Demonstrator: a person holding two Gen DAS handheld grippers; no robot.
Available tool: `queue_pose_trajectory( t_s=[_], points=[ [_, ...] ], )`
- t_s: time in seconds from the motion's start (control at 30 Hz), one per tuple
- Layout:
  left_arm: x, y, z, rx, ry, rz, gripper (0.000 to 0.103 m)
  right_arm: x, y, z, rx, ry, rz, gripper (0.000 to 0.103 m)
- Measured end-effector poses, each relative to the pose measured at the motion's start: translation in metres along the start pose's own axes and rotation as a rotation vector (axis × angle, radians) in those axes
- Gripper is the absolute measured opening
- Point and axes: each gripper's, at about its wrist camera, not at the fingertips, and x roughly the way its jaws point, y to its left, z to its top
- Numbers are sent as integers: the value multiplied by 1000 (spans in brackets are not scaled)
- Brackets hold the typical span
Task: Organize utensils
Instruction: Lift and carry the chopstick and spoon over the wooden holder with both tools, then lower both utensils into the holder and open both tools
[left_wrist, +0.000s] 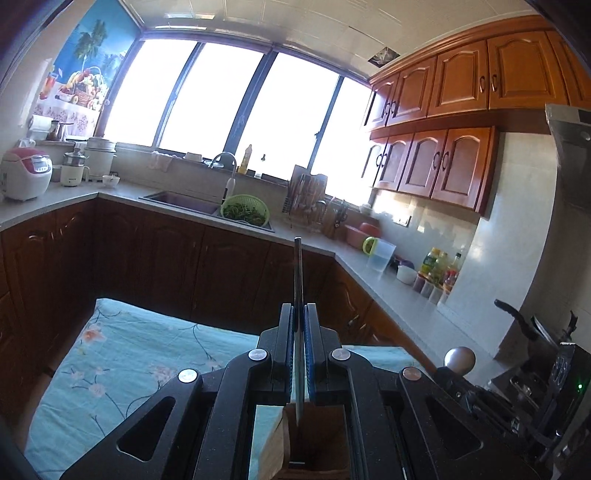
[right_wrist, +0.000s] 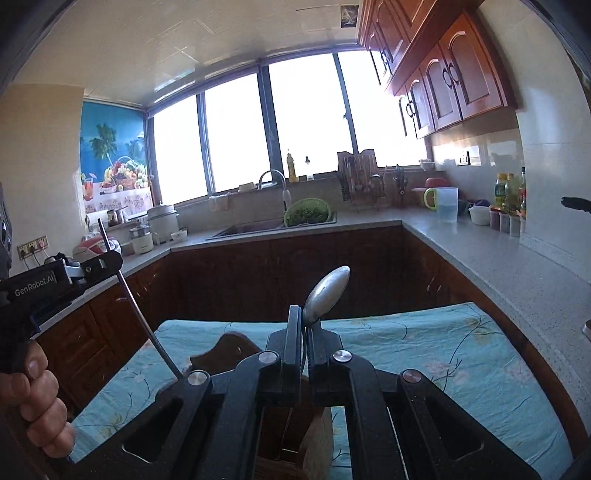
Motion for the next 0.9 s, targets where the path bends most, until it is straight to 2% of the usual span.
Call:
queue_pose_trajectory(
  t_s=[0.23,0.3,0.47,0.6,0.67,0.73,0.77,0.8,0.87,0.9],
  points=[
    [34,-6,-43,20,141,-18,4,14,-6,-29,-6,118,30,3],
    [38,-6,-48,30,147,-10,5,13,-9,-31,-2,122,29,2],
    [50,-13,-48,25,165,-21,6,16,-17,-24,29,147,39,2],
    [42,6,-16,19,169,-21,6,18,-17,-24,32,151,35,2],
    [36,11,-13,16,177,-18,7,18,-19,-23,49,158,45,8],
    [24,15,-10,8,189,-17,17,17,-21,-21,69,167,54,11],
    [20,16,-8,0,184,-19,27,15,-22,-20,76,164,59,15],
    [15,17,-6,-7,175,-14,38,12,-24,-19,80,157,60,21],
    [5,20,-4,-21,160,-5,46,3,-27,-17,95,140,50,49],
    [1,22,-4,-30,160,-3,48,-2,-30,-16,108,129,50,52]
  ],
)
